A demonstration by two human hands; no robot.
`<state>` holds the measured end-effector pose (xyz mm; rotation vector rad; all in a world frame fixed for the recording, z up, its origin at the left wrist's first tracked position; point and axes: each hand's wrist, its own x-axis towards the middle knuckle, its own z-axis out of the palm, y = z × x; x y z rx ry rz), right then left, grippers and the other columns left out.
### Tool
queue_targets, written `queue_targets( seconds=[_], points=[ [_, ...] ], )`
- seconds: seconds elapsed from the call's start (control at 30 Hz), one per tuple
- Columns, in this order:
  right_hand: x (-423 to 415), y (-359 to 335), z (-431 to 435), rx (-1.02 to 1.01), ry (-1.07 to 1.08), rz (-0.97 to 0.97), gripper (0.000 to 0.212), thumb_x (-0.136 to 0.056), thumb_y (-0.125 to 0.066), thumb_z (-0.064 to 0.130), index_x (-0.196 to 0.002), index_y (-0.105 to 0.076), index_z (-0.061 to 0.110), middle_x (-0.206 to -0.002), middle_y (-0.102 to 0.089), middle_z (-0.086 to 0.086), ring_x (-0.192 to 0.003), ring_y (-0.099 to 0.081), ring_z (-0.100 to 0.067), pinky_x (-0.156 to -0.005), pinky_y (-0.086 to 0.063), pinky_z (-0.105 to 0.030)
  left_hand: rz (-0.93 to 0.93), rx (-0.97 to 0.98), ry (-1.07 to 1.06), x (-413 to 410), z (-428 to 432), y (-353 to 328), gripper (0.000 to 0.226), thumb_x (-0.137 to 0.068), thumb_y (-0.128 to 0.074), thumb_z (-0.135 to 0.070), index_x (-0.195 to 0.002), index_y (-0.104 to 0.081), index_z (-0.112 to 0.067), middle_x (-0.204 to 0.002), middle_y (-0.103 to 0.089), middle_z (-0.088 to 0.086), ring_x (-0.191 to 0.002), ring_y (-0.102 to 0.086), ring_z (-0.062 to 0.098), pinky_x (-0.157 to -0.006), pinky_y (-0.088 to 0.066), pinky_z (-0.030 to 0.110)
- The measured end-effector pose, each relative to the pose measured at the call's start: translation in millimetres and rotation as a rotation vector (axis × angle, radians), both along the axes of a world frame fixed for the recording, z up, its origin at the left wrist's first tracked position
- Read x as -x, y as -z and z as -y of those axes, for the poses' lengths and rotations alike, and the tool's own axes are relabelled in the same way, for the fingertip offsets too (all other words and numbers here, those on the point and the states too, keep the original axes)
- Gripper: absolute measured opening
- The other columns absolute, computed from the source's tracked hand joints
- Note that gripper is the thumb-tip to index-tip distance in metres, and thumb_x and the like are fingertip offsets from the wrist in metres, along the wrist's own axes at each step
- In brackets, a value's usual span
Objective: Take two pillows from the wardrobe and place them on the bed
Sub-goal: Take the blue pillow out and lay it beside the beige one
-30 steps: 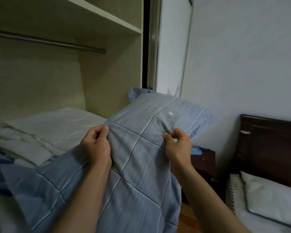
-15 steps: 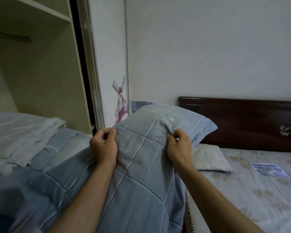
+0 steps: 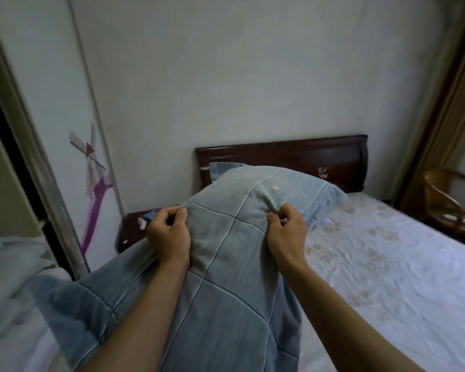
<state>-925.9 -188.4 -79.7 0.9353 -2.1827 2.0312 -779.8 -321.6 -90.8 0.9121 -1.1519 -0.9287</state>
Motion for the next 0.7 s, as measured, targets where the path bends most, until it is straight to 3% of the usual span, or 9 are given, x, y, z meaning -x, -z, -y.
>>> queue_targets(
  seconds=[0.1, 0.23, 0.4, 0.7],
  points=[
    [-3.1, 1.4, -37.3, 0.01, 0.13, -0.014, 0.023, -0.095, -0.057, 0.012, -0.075, -0.047, 0.011, -0.071, -0.05, -0.002, -0.07, -0.048, -0.018, -0.068, -0.045, -0.039, 0.003, 0.03, 0.123, 15.2, -20.1, 4.8, 0.009, -0.082, -0.068, -0.014, -0.074, -0.068, -0.019, -0.073, -0.067, 0.004, -0.073, -0.06, 0.02, -0.077, -0.055, 0.048],
    [-14.0, 5.0, -88.8, 0.019, 0.278, -0.003, 0.019, -0.098, -0.054, 0.016, -0.08, -0.051, 0.016, -0.075, -0.056, -0.001, -0.071, -0.054, -0.017, -0.069, -0.048, -0.028, -0.005, 0.05, 0.282, 30.8, -53.7, 10.1, 0.004, -0.081, -0.067, -0.019, -0.079, -0.07, -0.019, -0.075, -0.068, 0.005, -0.075, -0.063, 0.023, -0.074, -0.054, 0.042],
    [-23.4, 11.1, -169.5, 0.011, 0.463, 0.0, 0.013, -0.1, -0.054, 0.018, -0.09, -0.059, 0.011, -0.081, -0.061, 0.005, -0.075, -0.058, -0.01, -0.068, -0.045, -0.013, -0.035, 0.044, 0.494, 54.9, -122.6, 8.6, 0.013, -0.083, -0.068, -0.016, -0.074, -0.068, -0.026, -0.074, -0.067, -0.008, -0.07, -0.06, 0.004, -0.072, -0.051, 0.025],
    [-47.2, 4.3, -338.2, -0.001, 0.833, -0.016, 0.018, -0.099, -0.055, 0.017, -0.083, -0.056, 0.01, -0.076, -0.06, 0.001, -0.071, -0.057, -0.015, -0.067, -0.048, -0.024, -0.05, 0.043, 0.836, 99.7, -278.2, 9.2, 0.007, -0.084, -0.069, -0.011, -0.078, -0.068, -0.014, -0.073, -0.066, 0.001, -0.068, -0.058, 0.013, -0.068, -0.049, 0.024]
  ],
)
